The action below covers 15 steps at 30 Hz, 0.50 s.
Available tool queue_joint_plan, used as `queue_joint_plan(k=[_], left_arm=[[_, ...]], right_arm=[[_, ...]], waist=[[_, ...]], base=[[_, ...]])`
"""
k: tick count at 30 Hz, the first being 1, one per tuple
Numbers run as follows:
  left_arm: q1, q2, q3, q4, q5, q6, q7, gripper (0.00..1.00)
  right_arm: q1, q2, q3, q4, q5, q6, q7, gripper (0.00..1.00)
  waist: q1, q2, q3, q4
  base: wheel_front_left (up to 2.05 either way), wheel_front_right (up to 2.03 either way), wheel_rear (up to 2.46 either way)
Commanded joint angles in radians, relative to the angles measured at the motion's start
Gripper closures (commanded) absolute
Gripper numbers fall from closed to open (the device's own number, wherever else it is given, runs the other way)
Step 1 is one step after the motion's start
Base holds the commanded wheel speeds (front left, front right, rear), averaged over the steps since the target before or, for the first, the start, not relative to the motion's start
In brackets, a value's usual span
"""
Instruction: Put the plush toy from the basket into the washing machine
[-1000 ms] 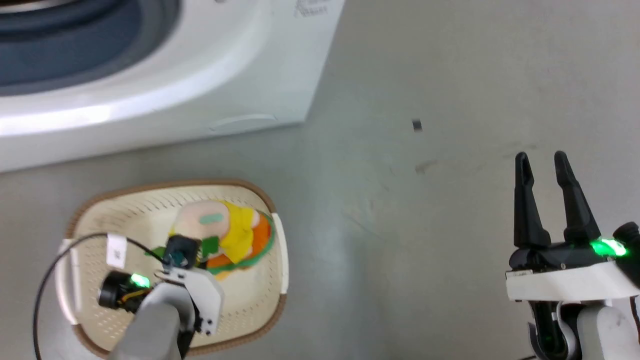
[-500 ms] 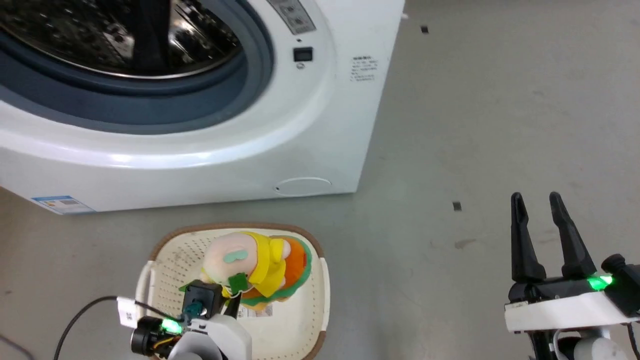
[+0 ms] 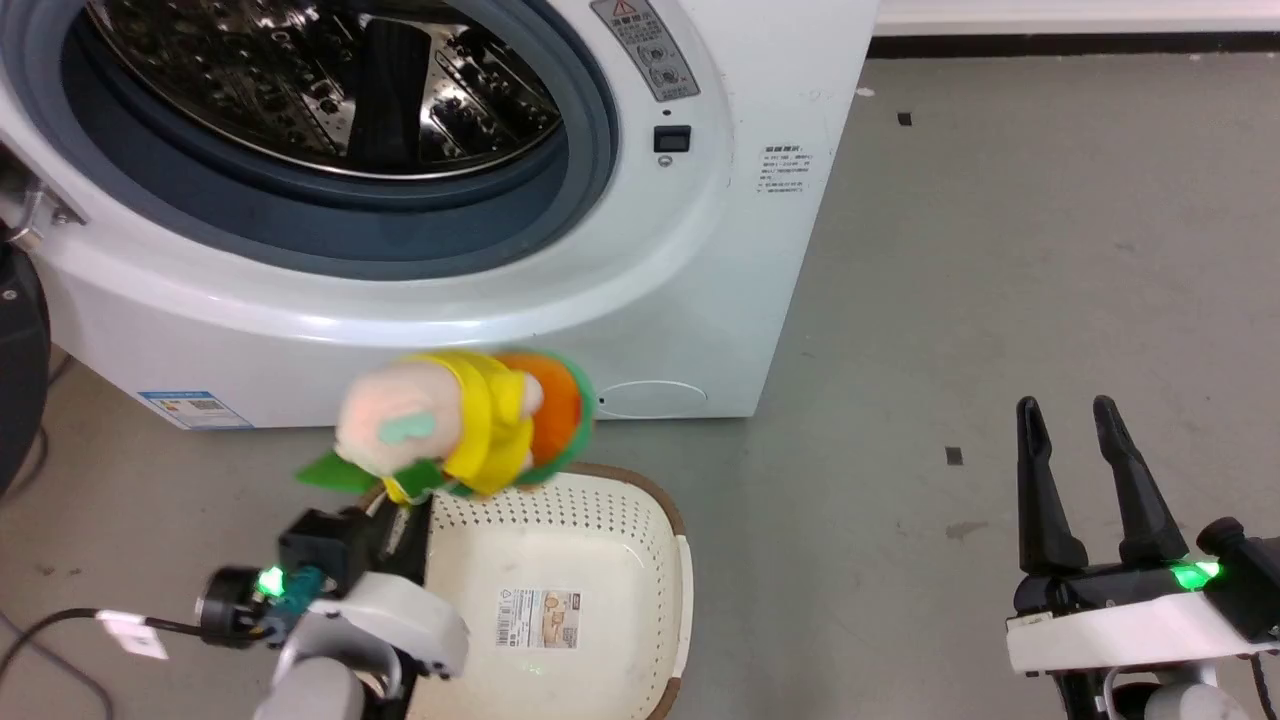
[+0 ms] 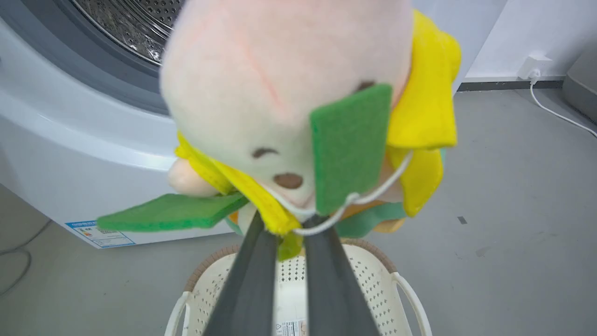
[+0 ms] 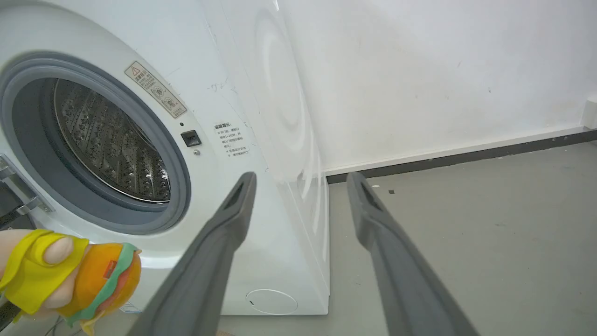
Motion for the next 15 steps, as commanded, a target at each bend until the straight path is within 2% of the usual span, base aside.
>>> queue_joint_plan(k=[1, 6, 15], left_arm=[[-0.005, 0.011, 0.025, -0.048, 0.006, 0.001, -0.006, 1.0], [-0.034, 0.023, 0.075, -0.143, 0.012, 0.0, -0.006, 1.0], [-0.22, 0.097, 0.16, -0.246, 0.006, -0.012, 0.008, 1.0]], right_arm=[[0.01, 0.0, 0.0, -0.004, 0.0, 0.001, -0.004, 0.0], [0.0, 0.0, -0.002, -0.01, 0.002, 0.001, -0.004, 0.0], [-0.047, 0.0, -0.008, -0.032, 0.01, 0.001, -0.004, 0.0]], waist=[[0.0001, 0.0, 0.016, -0.009], [0.0001, 0.0, 0.054, -0.028], [0.0001, 0.0, 0.202, -0.084]], base=[[0.0, 0.0, 0.0], [0.0, 0.0, 0.0], [0.0, 0.0, 0.0]])
